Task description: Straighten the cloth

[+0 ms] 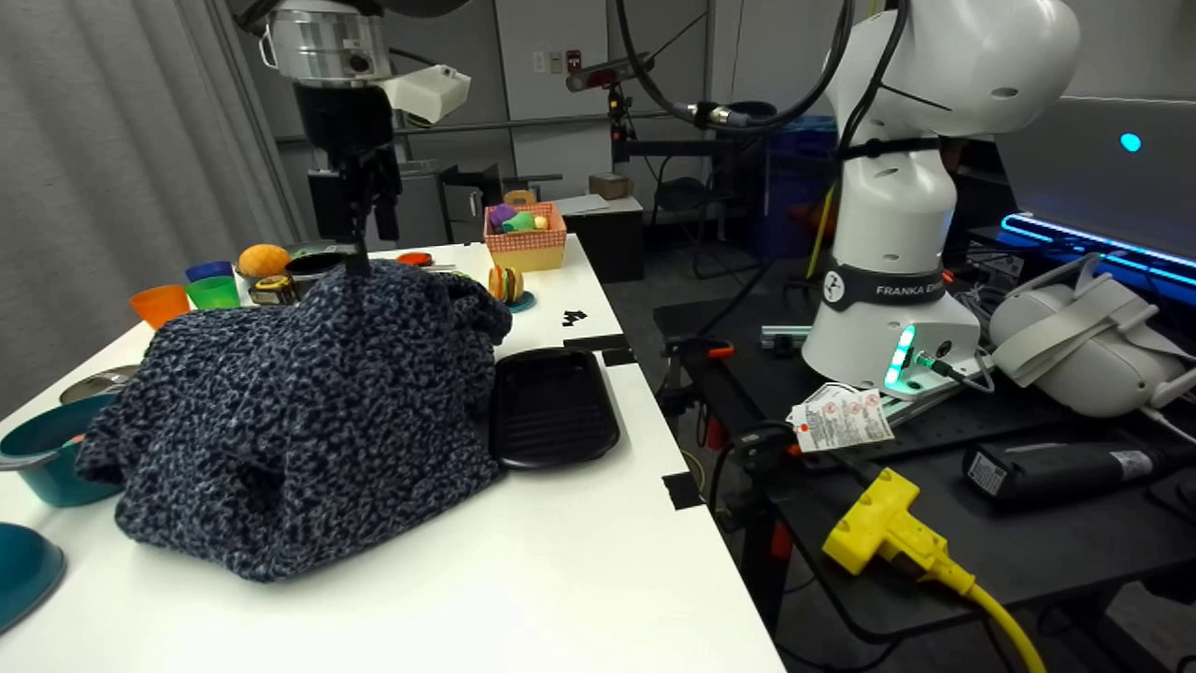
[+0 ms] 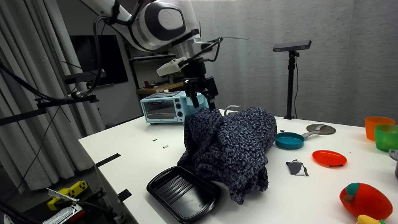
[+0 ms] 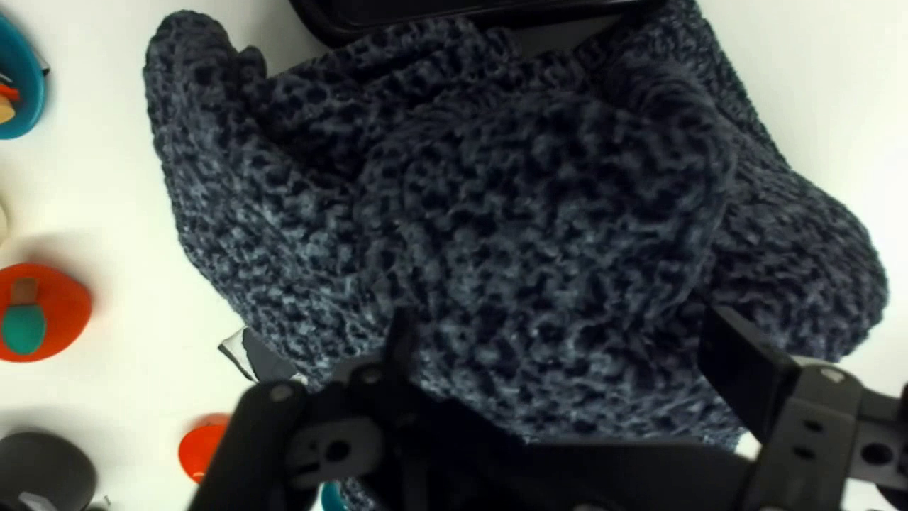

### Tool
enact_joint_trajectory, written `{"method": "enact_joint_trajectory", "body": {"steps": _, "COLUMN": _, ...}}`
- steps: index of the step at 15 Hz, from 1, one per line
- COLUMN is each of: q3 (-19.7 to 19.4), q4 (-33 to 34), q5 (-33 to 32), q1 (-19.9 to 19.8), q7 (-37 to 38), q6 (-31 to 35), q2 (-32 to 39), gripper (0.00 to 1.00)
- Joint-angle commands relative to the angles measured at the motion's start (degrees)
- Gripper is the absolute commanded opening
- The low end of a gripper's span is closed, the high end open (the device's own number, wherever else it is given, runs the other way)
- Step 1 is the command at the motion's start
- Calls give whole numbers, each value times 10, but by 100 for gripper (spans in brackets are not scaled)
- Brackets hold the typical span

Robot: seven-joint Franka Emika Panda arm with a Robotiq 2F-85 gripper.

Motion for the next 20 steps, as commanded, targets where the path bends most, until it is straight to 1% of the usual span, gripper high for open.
{"method": "enact_joint_trajectory", "body": {"steps": 1, "q3": -10, "q4": 41, "q5": -27, "q1": -1, "q7": 6, "q6": 1, "q2": 45, "gripper": 100}}
{"method": "enact_joint_trajectory", "body": {"steps": 4, "q3": -5, "q4": 53, "q5": 0, "q1": -1, "q7": -18, "q6": -9, "q2": 64, "gripper": 100}}
{"method": "enact_joint_trajectory", "body": {"steps": 5, "q3": -2, "q4": 55, "q5": 9, "q1": -1, "q7": -27, "q6": -10, "q2": 67, "gripper": 97}}
{"method": "enact_joint_trajectory", "body": {"steps": 6, "q3": 0, "q4": 56, "q5": 16, "q1": -1, "q7": -35, "q6": -11, "q2": 70, "gripper": 86}}
{"method": "enact_joint_trajectory", "body": {"steps": 7, "q3": 2, "q4": 56, "q5": 17, "q1": 0, "q7": -37, "q6": -10, "q2": 72, "gripper": 72}}
{"method": "enact_joint_trajectory", "body": {"steps": 8, "q3": 3, "q4": 55, "q5": 18, "q1": 1, "q7": -41, "q6": -11, "q2": 73, "gripper": 69}}
{"method": "enact_joint_trajectory", "body": {"steps": 13, "q3": 16, "q4": 44, "q5": 20, "q1": 11, "q7": -39, "q6": -16, "q2": 59, "gripper": 30}}
{"method": "enact_joint_trajectory", "body": {"steps": 14, "q3": 19, "q4": 40, "q5": 13, "q1": 17, "q7": -31, "q6": -15, "q2": 54, "gripper": 22}}
{"method": "enact_joint_trajectory", "body": {"steps": 17, "q3": 36, "q4": 33, "q5": 15, "q1": 34, "q7": -26, "q6": -11, "q2": 36, "gripper": 1}}
{"method": "enact_joint_trajectory", "body": {"steps": 20, "q3": 63, "q4": 33, "q5": 21, "q1": 60, "q7": -26, "q6": -10, "q2": 20, "gripper": 0}}
